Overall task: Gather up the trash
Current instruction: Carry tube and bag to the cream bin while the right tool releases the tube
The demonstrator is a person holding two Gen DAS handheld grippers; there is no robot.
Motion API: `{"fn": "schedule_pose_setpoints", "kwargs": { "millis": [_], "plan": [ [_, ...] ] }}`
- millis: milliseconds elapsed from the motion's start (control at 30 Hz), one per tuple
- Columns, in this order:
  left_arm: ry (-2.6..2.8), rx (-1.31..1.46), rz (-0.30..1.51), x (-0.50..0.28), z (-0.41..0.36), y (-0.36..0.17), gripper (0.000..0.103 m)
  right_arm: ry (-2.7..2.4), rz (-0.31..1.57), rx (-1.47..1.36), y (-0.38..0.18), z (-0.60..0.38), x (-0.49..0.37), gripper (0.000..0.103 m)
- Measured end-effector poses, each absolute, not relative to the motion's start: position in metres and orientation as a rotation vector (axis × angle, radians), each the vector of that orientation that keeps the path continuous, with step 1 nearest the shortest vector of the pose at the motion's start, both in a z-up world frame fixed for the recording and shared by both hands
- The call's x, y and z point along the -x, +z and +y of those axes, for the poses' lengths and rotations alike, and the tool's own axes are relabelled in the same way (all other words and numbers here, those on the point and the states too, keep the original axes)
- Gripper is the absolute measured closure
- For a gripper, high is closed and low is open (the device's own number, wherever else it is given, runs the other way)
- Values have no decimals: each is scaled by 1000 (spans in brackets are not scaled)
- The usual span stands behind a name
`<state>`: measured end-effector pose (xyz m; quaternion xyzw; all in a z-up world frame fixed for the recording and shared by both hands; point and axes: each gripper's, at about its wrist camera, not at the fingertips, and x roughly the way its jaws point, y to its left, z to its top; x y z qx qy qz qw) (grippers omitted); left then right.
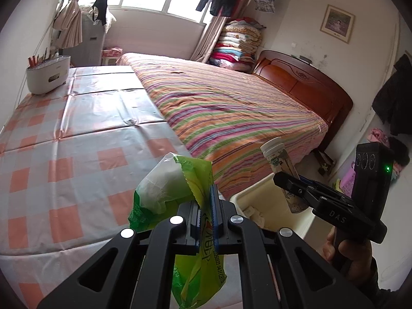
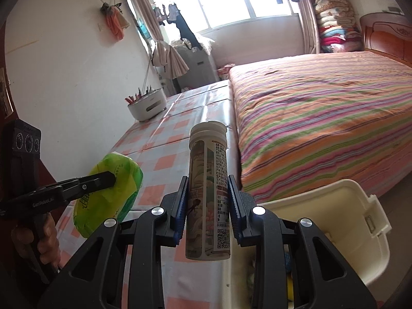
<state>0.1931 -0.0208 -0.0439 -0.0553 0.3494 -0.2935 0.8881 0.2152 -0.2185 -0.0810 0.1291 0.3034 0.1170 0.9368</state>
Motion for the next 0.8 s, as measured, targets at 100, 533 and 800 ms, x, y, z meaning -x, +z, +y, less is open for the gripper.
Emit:
{"fn": "schedule_pose_setpoints", "kwargs": {
  "millis": [100, 533, 800],
  "plan": [
    [-634, 96, 729, -188, -38, -43, 97, 211, 613, -282, -83, -234, -207, 75],
    [-713, 22, 747, -172, -93, -45, 97, 77, 601, -320, -97, -288, -191, 73],
    [-741, -5, 755, -167, -110, -48, 97, 56, 568, -326, -90, -287, -185, 54]
  ]
}}
